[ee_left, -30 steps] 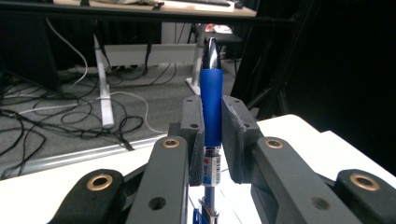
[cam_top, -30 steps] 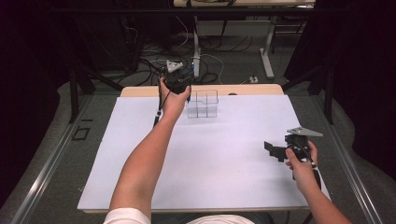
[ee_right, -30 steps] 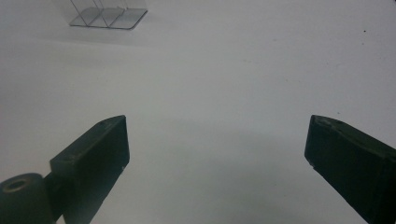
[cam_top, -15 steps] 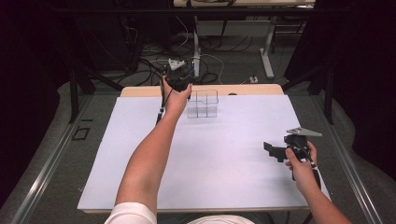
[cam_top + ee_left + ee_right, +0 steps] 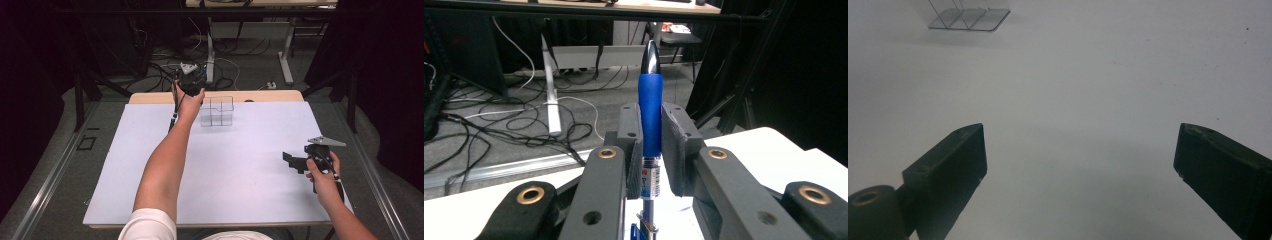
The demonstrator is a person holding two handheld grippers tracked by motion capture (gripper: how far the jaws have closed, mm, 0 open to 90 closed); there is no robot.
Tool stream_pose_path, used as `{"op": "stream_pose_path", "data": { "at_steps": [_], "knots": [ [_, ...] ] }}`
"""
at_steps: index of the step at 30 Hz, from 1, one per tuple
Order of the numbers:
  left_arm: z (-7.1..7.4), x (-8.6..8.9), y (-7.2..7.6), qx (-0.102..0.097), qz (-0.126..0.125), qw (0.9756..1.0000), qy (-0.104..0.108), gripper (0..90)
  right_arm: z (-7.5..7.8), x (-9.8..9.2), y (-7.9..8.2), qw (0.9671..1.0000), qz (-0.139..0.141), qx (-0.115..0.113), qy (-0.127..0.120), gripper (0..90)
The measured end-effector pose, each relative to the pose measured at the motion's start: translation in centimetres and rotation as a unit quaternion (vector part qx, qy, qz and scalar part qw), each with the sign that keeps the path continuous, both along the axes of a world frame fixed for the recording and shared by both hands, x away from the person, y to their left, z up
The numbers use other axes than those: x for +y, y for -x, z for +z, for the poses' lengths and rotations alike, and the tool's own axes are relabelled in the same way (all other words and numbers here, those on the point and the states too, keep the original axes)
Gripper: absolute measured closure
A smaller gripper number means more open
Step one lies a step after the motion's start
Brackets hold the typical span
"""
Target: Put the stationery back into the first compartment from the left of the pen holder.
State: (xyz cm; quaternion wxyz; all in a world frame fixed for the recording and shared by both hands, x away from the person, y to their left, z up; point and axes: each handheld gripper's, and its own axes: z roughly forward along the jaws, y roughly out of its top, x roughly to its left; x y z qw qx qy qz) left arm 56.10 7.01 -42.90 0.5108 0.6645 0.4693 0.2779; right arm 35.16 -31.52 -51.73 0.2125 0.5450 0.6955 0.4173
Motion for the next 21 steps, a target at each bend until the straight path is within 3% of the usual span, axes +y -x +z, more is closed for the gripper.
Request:
{"op": "stream_pose_path", "data": {
  "at_steps": [11,21],
  "knots": [
    [-0.4,0.0,-0.3,-0.012,0.016,0.9998,-0.007,79.9,0.1,0.1,0.1,1.0,0.0,-0.004,-0.001,6.5],
    [-1.1,-0.6,-0.5,-0.008,0.011,0.9997,-0.018,79.8,0.1,0.0,0.1,1.0,0.003,-0.004,-0.001,6.5]
  ]
}}
